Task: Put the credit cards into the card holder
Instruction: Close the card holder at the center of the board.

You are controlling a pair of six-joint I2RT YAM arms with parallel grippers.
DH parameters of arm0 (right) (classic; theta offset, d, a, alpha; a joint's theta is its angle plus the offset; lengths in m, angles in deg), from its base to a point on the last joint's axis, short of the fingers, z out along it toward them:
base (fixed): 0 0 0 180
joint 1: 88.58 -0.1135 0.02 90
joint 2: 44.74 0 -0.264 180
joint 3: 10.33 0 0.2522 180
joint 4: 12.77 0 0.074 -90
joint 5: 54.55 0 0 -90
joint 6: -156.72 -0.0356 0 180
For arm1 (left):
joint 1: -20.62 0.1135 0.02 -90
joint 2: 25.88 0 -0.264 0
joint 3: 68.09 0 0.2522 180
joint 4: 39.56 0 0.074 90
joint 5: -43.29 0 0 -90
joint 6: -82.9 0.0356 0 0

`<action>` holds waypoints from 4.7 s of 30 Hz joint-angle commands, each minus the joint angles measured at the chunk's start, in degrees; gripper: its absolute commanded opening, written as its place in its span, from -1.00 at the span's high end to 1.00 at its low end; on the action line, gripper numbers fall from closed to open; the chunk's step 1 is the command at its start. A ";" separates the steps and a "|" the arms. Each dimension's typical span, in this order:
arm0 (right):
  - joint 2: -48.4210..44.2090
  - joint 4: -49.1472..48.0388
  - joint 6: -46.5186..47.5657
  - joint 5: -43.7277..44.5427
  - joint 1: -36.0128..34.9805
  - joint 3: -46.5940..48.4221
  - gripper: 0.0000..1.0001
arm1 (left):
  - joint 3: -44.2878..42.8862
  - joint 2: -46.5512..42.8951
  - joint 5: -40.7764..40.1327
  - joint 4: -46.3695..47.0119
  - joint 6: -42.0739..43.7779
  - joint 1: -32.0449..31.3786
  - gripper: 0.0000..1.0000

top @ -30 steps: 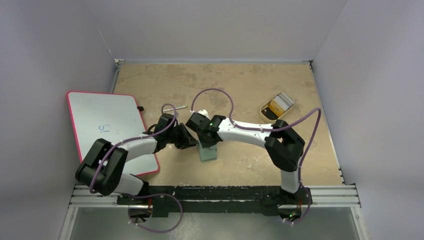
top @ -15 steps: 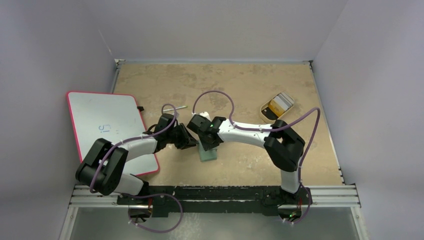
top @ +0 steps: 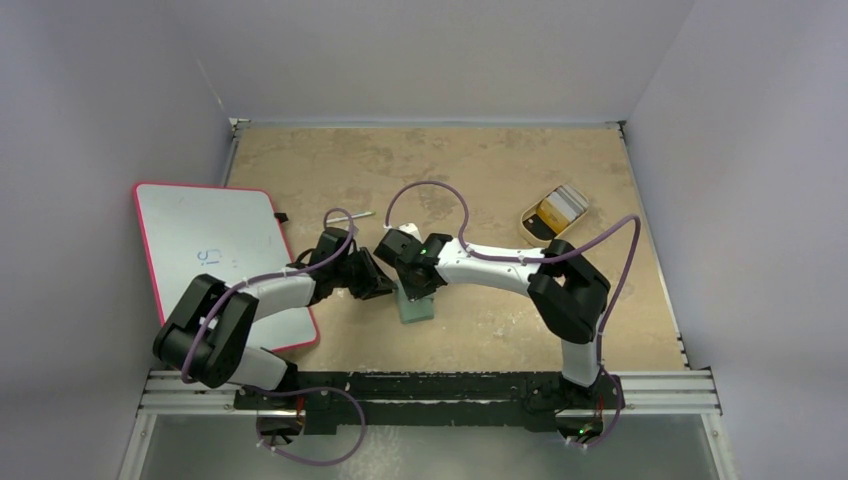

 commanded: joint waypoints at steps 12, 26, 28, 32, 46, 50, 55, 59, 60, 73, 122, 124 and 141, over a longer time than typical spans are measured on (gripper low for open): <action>-4.27 0.98 -0.37 1.51 -0.17 1.69 0.87 | -0.10 0.30 0.86 3.04 0.07 0.33 0.61; -17.13 -19.61 -0.28 -13.24 8.09 -15.60 0.63 | -1.37 -3.39 0.52 2.14 -0.87 -0.89 0.67; -18.29 -22.62 -0.35 -15.87 9.53 -17.76 0.63 | -1.84 -2.19 0.67 3.76 -1.36 -1.56 0.75; -18.15 -25.49 -0.31 -19.56 11.27 -19.96 0.62 | -3.20 1.28 1.13 6.30 -2.13 -3.62 0.82; -16.60 -27.70 -0.93 -22.25 11.68 -21.95 0.62 | -5.21 6.02 -3.43 4.51 -1.18 -6.51 0.81; -15.77 -27.60 -1.12 -22.17 11.76 -23.61 0.60 | -5.26 6.53 -3.79 4.09 -0.90 -6.64 0.81; -14.68 -28.35 -1.25 -22.54 11.81 -23.96 0.52 | -5.24 6.60 -3.87 3.95 -0.90 -6.99 0.80; -13.78 -29.50 -1.03 -23.55 11.97 -23.81 0.47 | -5.29 6.54 -4.13 3.81 -0.88 -7.13 0.79; -13.56 -29.70 -1.02 -23.77 12.05 -23.79 0.48 | -5.29 6.61 -4.06 3.87 -0.91 -7.13 0.79; -11.70 -29.16 1.48 -26.55 12.15 -22.90 0.61 | -5.24 6.74 -3.89 3.68 -0.74 -7.22 0.78; -9.12 -23.39 4.06 -25.23 12.16 -15.21 0.52 | -5.83 6.15 -3.61 2.76 -0.48 -7.22 0.77; -8.57 -23.49 4.63 -24.90 12.15 -15.17 0.53 | -5.82 6.17 -3.53 2.77 -0.44 -7.22 0.77; -9.02 -20.54 7.09 -26.03 11.18 -14.12 0.70 | -5.78 6.68 -4.21 2.62 -0.23 -7.22 0.77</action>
